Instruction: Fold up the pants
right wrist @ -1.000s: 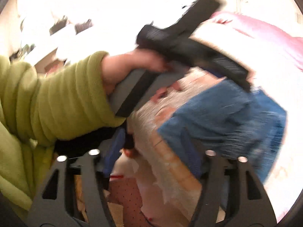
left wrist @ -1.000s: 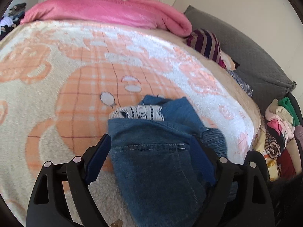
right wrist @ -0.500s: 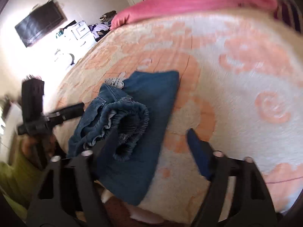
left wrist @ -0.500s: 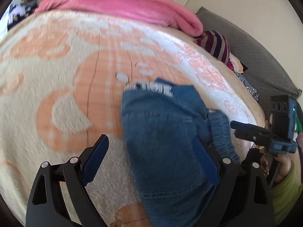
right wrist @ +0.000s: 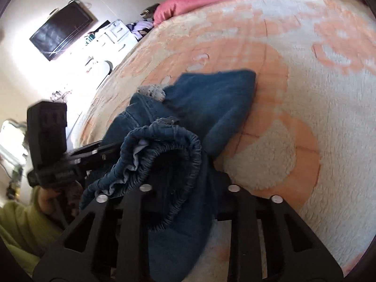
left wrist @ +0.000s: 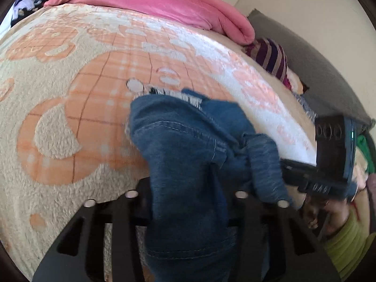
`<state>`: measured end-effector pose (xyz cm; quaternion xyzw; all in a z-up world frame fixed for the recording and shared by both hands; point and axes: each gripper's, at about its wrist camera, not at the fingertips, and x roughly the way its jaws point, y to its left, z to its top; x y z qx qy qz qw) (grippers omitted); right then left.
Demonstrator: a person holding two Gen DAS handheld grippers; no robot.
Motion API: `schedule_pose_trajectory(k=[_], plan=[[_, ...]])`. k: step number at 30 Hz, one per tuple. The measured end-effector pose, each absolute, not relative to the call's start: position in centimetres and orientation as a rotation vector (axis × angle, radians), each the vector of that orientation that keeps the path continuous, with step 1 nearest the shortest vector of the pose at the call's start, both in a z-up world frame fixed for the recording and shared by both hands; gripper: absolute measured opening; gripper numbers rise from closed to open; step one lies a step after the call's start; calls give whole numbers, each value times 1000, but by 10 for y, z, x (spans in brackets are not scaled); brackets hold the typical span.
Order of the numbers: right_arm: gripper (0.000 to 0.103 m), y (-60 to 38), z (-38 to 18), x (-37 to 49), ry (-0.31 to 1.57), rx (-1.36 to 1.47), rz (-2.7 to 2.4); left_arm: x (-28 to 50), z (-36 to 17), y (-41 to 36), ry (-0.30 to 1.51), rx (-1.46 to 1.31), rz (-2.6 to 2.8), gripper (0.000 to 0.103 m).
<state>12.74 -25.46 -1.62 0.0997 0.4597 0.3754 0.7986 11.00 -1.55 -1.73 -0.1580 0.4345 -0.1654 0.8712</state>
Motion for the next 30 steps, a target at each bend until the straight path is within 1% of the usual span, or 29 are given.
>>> schedule_pose_trajectory(k=[5, 10, 12, 15, 17, 19, 20, 21, 23, 25, 26, 27, 28, 29, 30], plan=[[13, -238, 13, 137, 901, 126, 806, 124, 8, -18, 843, -301, -339, 33], [12, -234, 29, 172, 843, 157, 797, 154, 31, -14, 771, -311, -310, 33], [12, -239, 26, 194, 850, 211, 778, 168, 32, -13, 768, -300, -291, 33], [12, -243, 8, 221, 903, 247, 719, 187, 18, -11, 801, -278, -247, 35], [12, -244, -6, 231, 942, 243, 675, 194, 1, -6, 848, -285, -213, 39], [12, -243, -17, 232, 965, 195, 641, 197, -12, -1, 879, -289, -195, 51], [12, -243, -20, 230, 971, 182, 634, 196, -17, 2, 888, -298, -190, 54], [13, -243, -23, 228, 977, 174, 625, 196, -19, 4, 891, -305, -188, 58], [19, -242, -26, 227, 982, 150, 601, 196, -21, 7, 891, -309, -189, 60], [21, -241, -23, 222, 972, 126, 589, 195, -18, 6, 888, -297, -186, 63], [29, -242, -21, 220, 964, 117, 577, 194, -15, 6, 884, -289, -184, 65], [34, -244, -15, 214, 945, 112, 569, 191, -13, 6, 879, -283, -184, 69], [43, -246, -10, 208, 927, 110, 567, 187, -10, 6, 870, -279, -186, 74], [50, -247, -4, 202, 907, 104, 560, 182, -7, 6, 860, -276, -189, 76], [55, -249, 4, 192, 875, 96, 556, 175, -2, 5, 850, -269, -195, 78]])
